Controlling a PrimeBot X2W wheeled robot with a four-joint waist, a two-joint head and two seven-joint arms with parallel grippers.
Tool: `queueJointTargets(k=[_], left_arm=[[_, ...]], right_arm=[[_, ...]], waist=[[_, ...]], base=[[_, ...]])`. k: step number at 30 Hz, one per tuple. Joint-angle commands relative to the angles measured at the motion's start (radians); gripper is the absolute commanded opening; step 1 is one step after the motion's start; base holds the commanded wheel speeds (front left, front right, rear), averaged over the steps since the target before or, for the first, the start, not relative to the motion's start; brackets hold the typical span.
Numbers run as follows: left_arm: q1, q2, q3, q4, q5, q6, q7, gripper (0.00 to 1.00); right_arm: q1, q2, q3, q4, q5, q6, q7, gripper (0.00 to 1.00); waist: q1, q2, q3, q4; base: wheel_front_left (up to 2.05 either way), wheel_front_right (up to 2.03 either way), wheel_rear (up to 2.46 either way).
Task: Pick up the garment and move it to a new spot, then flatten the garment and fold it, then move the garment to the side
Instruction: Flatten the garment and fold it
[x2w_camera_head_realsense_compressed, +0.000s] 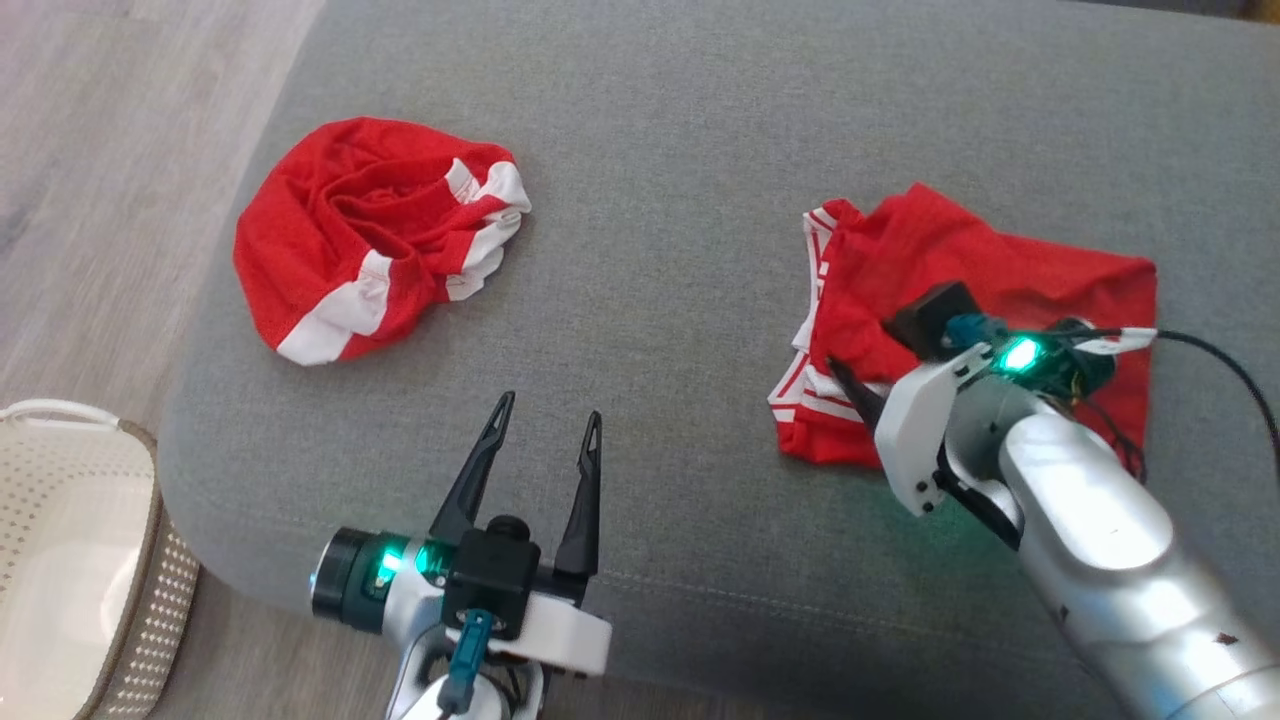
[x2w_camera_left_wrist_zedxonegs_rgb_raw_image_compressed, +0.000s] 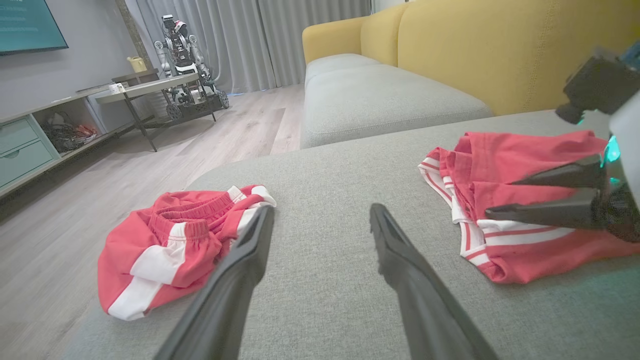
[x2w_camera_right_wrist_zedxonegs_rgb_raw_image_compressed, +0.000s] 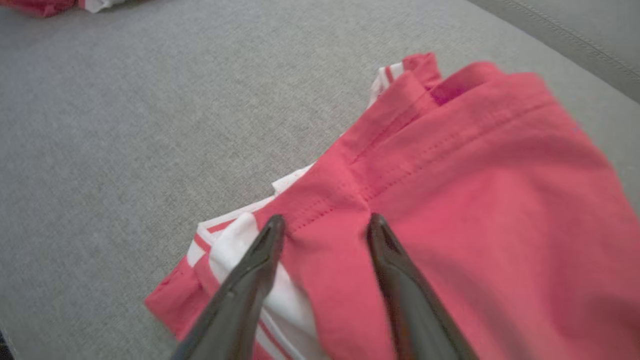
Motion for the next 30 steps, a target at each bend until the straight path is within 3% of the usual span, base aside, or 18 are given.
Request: queueJointTargets(k=[1,8,17,18,20,24,30], left_arm=[[-0.018,0.000,0.028,-0.027,0.007,-0.001,-0.012,1.00],[-0.006,0.001,0.035,-0.031,0.008,0.006,-0.012,1.00],[-0.012,0.002,0.039,-0.036,0.012,0.004,-0.012,1.00],[-0.013,0.003,0.039,-0.036,0.013,0.004,-0.012,1.00],[-0.013,0.004,0.041,-0.036,0.014,0.004,-0.012,1.00],[-0.009,0.007,0.047,-0.035,0.013,0.008,-0.012,1.00],[0.005,0.012,0.063,-0.036,0.007,0.020,-0.012,1.00]], right_arm=[[-0.031,0.011,0.023,-0.007,0.002,0.000,-0.009,0.00],[-0.054,0.018,0.077,0.020,0.058,0.000,-0.072,0.00],[-0.042,0.008,0.179,-0.047,0.157,0.000,-0.035,0.00],[-0.042,0.007,0.185,-0.051,0.165,0.000,-0.038,0.25],[-0.039,0.010,0.180,-0.059,0.185,0.000,-0.059,1.00],[-0.028,0.010,0.128,-0.079,0.191,0.000,-0.124,1.00],[0.052,0.019,-0.067,-0.118,0.114,0.000,-0.276,1.00]], waist=[[0.0000,-0.0001,-0.003,0.004],[0.0000,-0.0001,-0.014,-0.014],[0.0000,-0.0001,-0.004,-0.052],[0.0000,-0.0001,-0.004,-0.055],[0.0000,-0.0001,-0.004,-0.062],[0.0000,-0.0001,-0.013,-0.081],[0.0000,-0.0001,-0.041,-0.127]], base=[[0.00,0.00,0.00],[0.00,0.00,0.00],[0.00,0.00,0.00],[0.00,0.00,0.00],[0.00,0.00,0.00],[0.00,0.00,0.00],[0.00,0.00,0.00]])
